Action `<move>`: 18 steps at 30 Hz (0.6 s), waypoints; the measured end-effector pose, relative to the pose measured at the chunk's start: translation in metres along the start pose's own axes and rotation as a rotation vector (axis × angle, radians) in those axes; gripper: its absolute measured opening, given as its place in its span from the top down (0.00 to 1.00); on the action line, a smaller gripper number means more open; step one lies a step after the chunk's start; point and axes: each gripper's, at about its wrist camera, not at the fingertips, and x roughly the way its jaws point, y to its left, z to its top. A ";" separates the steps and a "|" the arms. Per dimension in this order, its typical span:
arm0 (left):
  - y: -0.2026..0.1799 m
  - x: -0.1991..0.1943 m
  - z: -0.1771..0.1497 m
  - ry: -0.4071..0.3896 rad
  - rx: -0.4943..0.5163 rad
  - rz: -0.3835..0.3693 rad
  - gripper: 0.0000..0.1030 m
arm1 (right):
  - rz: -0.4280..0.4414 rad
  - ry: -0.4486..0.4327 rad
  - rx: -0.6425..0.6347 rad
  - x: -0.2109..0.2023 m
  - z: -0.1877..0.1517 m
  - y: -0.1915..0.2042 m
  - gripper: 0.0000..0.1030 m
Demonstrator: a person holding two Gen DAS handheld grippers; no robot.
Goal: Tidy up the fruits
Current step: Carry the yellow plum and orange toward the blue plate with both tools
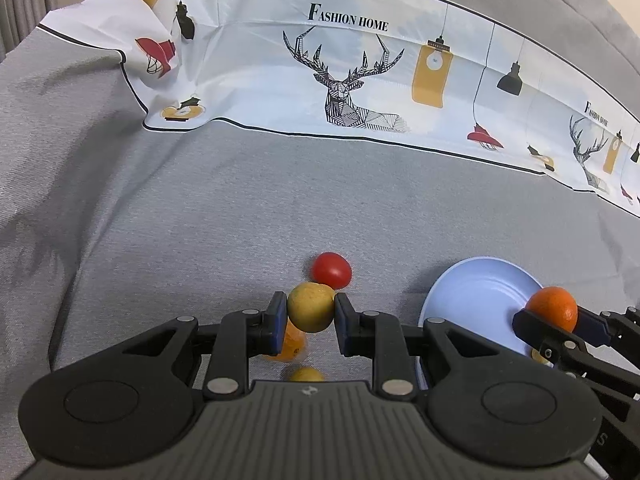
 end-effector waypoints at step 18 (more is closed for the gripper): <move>-0.007 0.001 -0.001 -0.001 0.004 -0.007 0.74 | -0.030 -0.004 0.015 -0.002 0.001 -0.004 0.69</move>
